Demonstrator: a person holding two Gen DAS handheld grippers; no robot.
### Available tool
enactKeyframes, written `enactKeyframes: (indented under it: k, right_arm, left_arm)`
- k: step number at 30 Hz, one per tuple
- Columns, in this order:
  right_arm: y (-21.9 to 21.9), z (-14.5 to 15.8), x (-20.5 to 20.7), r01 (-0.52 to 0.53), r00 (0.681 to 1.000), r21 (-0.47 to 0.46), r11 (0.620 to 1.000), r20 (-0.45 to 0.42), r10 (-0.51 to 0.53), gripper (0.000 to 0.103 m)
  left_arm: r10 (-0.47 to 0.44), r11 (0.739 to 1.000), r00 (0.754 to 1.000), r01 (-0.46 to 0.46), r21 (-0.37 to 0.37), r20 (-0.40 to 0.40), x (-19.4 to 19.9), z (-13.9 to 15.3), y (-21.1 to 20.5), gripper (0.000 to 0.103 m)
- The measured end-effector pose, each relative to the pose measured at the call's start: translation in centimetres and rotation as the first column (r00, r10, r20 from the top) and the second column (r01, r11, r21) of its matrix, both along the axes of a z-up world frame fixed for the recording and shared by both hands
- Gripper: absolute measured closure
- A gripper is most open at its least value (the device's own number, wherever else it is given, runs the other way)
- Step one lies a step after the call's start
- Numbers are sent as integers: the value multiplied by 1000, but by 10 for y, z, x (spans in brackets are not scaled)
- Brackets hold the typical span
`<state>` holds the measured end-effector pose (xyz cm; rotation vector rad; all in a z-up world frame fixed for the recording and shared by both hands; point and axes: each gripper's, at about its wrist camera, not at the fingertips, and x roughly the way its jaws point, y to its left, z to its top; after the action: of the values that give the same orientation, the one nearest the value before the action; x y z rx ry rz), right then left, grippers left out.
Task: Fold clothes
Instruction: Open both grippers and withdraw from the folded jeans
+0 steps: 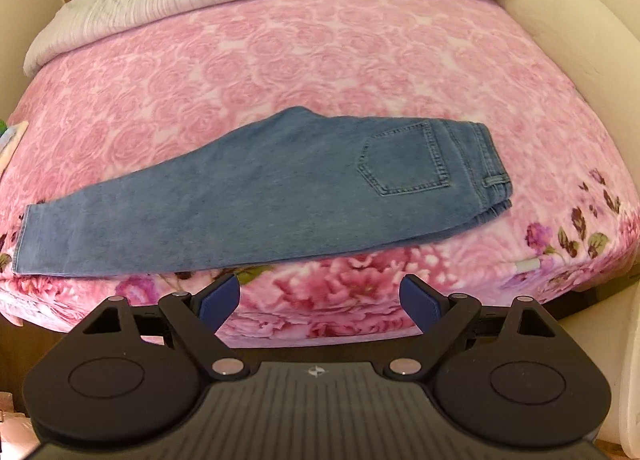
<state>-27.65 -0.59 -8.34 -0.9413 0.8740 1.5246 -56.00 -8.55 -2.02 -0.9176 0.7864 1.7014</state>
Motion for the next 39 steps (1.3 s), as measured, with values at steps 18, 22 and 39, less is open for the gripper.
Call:
enactKeyframes:
  k: [18,22,39]
  right_arm:
    - [-18,11,9,-9,1000,-8,1000,20,9,14]
    - [-29,7,24,5,1000,-23,1000,22,-5,14]
    - [-47,11,43,15,999,-13,1000,50,-14,14]
  left_arm:
    - [61,998,998,-61,27,-4,4,2,-31,14]
    - [57,998,998,-57,14,1,15,-4,-38,13]
    - [29,999,998,-31,36,52,30,-9,-47,11]
